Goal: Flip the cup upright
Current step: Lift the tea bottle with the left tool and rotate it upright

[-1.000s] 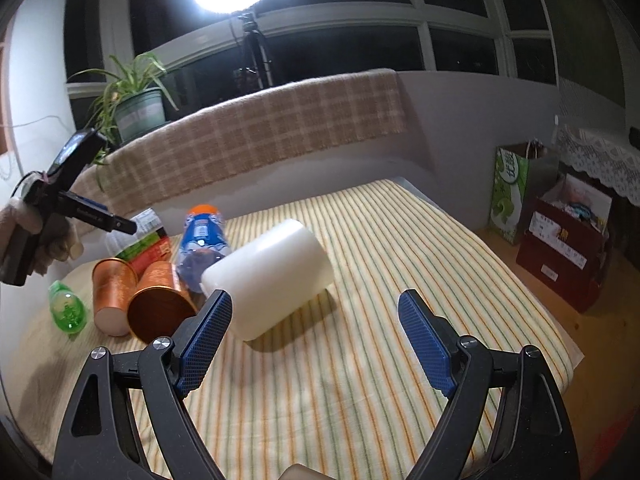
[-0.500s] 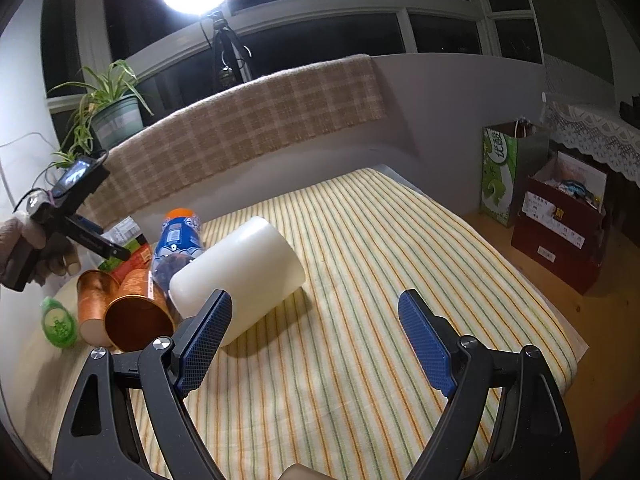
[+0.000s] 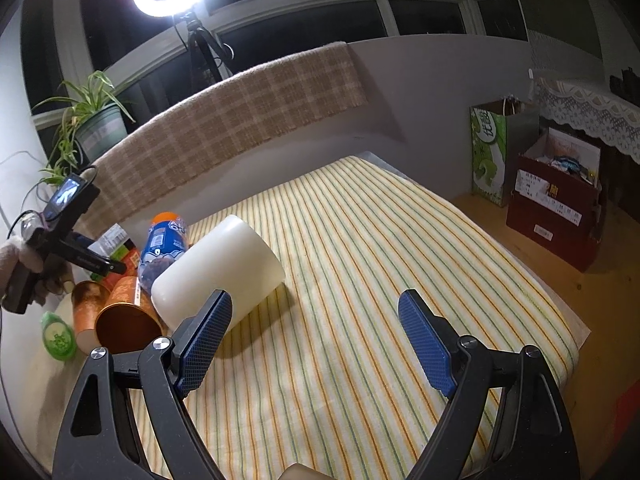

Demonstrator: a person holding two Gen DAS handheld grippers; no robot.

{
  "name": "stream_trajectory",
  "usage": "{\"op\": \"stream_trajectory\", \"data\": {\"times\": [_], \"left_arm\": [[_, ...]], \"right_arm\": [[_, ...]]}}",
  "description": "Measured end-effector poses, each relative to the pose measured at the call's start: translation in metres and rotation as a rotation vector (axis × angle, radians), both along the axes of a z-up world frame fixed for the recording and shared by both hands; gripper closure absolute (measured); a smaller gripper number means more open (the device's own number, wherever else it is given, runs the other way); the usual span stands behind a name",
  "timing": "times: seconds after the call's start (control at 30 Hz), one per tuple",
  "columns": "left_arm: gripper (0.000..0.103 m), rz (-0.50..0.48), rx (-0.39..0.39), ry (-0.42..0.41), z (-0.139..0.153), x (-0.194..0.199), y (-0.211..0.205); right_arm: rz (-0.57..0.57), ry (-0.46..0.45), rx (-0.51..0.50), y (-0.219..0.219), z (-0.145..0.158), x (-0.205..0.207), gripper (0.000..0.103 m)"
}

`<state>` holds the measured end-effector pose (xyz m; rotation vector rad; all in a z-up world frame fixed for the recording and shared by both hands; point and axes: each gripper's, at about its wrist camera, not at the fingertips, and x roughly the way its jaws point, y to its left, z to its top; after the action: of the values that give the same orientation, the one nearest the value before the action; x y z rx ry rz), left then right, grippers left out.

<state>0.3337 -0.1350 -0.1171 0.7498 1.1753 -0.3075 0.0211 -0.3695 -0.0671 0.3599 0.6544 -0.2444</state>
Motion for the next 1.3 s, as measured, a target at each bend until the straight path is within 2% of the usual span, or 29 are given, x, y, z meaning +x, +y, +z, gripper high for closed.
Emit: {"op": "stream_trajectory", "data": {"times": [0.23, 0.37, 0.47, 0.7, 0.77, 0.9, 1.07, 1.3], "left_arm": [[0.015, 0.007, -0.023, -0.072, 0.023, -0.013, -0.008], [0.015, 0.002, -0.040, -0.112, 0.043, -0.036, -0.008], [0.015, 0.002, -0.078, -0.142, 0.054, -0.046, -0.010], [0.015, 0.004, -0.186, -0.192, 0.098, -0.114, 0.008], [0.015, 0.016, -0.219, -0.197, 0.104, -0.125, 0.031], [0.015, 0.029, -0.279, -0.193, 0.118, -0.163, 0.044], [0.015, 0.115, -0.410, -0.127, 0.122, -0.206, 0.067], [0.015, 0.316, -0.654, 0.081, 0.083, -0.237, 0.082]], "right_arm": [[-0.007, -0.002, 0.010, 0.000, 0.002, -0.005, 0.018], [-0.007, -0.014, 0.008, 0.000, 0.008, -0.008, 0.018], [-0.004, -0.027, 0.010, 0.002, 0.013, -0.012, 0.018], [0.023, -0.049, 0.005, 0.011, 0.023, -0.021, 0.018], [0.028, -0.059, 0.010, 0.013, 0.026, -0.025, 0.018], [0.048, -0.073, 0.013, 0.020, 0.030, -0.030, 0.018], [0.080, -0.076, 0.007, 0.030, 0.034, -0.034, 0.018], [0.093, -0.082, 0.002, 0.037, 0.037, -0.039, 0.018]]}}
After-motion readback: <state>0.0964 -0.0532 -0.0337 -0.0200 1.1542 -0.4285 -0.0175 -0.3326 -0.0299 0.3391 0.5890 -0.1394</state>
